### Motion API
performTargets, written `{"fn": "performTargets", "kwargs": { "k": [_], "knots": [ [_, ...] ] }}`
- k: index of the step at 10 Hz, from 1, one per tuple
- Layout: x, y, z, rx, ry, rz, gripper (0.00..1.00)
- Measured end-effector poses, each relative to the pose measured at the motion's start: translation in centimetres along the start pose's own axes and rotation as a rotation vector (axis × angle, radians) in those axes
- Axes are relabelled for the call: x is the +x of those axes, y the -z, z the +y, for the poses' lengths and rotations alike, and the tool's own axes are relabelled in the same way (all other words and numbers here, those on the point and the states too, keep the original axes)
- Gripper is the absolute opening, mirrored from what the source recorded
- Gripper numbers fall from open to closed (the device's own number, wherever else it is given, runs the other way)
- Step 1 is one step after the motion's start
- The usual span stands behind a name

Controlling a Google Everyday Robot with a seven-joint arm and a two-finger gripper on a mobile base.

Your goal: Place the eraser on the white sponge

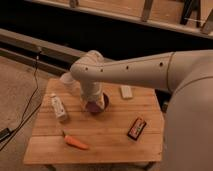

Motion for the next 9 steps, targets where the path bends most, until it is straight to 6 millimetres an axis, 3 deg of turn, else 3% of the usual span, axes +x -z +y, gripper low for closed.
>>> {"fn": "performTargets", "kwargs": {
  "k": [4,9],
  "knots": [
    [0.1,-1.4,-5.2,-0.039,-0.115,-0.005,0.65],
    [1.1,-5.4,-12.6,-0.049,-0.248,0.015,0.65]
  ]
}}
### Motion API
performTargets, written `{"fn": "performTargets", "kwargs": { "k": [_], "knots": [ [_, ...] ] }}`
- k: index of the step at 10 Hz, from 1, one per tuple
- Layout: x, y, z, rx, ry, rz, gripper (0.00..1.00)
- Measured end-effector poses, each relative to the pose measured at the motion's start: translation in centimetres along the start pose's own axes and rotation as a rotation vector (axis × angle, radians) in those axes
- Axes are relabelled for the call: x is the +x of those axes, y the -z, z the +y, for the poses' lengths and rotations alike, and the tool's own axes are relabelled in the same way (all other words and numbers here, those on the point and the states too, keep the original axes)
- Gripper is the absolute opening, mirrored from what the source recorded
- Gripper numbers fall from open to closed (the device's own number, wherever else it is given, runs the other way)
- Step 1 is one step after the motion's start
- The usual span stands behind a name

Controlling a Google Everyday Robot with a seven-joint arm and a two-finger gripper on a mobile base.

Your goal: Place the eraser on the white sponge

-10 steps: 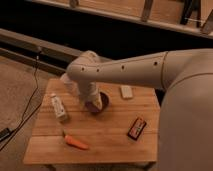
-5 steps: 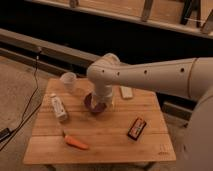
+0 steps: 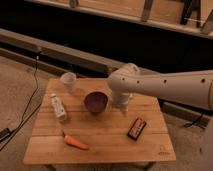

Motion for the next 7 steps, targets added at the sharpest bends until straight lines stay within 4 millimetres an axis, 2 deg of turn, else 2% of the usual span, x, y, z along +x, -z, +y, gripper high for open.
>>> {"fn": "performTargets", "kwargs": {
  "k": [2,4,7],
  "knots": [
    [-0.8,-1.9,-3.3,-0.024,-0.086,0.001,0.65],
    [-1.7,-3.6,-5.5,-0.044,-0.136,0.005,0.65],
    [-3.2,-6.2,-7.0,-0.05,-0.147,0.02,0.65]
  ]
}}
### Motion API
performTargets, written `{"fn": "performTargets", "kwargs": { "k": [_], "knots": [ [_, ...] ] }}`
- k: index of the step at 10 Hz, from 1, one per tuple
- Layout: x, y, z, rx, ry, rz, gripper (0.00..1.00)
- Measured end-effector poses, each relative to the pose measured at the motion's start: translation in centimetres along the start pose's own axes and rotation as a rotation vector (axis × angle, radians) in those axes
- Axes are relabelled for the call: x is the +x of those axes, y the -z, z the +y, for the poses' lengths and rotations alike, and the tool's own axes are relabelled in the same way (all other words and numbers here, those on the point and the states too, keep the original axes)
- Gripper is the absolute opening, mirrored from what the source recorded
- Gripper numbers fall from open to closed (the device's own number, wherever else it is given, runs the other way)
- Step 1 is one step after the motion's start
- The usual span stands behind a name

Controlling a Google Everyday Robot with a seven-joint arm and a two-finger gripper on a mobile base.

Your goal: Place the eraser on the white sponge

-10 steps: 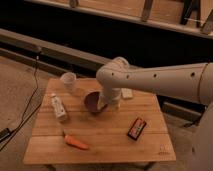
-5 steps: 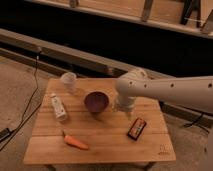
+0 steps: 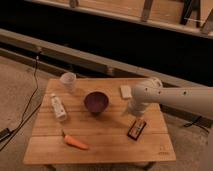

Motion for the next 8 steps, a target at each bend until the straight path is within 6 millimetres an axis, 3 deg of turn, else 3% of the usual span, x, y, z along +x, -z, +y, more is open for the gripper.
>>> {"fn": "performTargets", "kwargs": {
  "k": [3,8],
  "knots": [
    [-1.1,-2.2,-1.0,0.038,0.001,0.036,0.65],
    [-1.6,-4.0,-2.2,0.058,-0.047,0.071,0.65]
  ]
}}
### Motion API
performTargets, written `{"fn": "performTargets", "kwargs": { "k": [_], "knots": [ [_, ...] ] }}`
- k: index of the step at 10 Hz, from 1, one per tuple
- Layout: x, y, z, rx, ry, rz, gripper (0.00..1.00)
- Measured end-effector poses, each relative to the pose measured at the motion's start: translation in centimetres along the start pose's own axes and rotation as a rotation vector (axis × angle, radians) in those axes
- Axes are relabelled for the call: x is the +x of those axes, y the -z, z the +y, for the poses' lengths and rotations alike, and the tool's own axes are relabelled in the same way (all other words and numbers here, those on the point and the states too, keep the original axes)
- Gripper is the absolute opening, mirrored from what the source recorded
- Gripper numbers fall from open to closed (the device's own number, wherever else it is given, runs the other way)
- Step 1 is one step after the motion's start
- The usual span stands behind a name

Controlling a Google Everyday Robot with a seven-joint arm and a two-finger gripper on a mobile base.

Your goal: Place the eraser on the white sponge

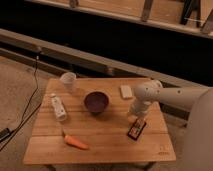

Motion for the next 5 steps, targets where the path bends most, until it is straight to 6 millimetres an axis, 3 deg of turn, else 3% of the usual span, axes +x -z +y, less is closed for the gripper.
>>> {"fn": "performTargets", "kwargs": {
  "k": [5],
  "knots": [
    [0.88,-0.69,-0.79,-0.024,-0.035,-0.005,0.65]
  ]
}}
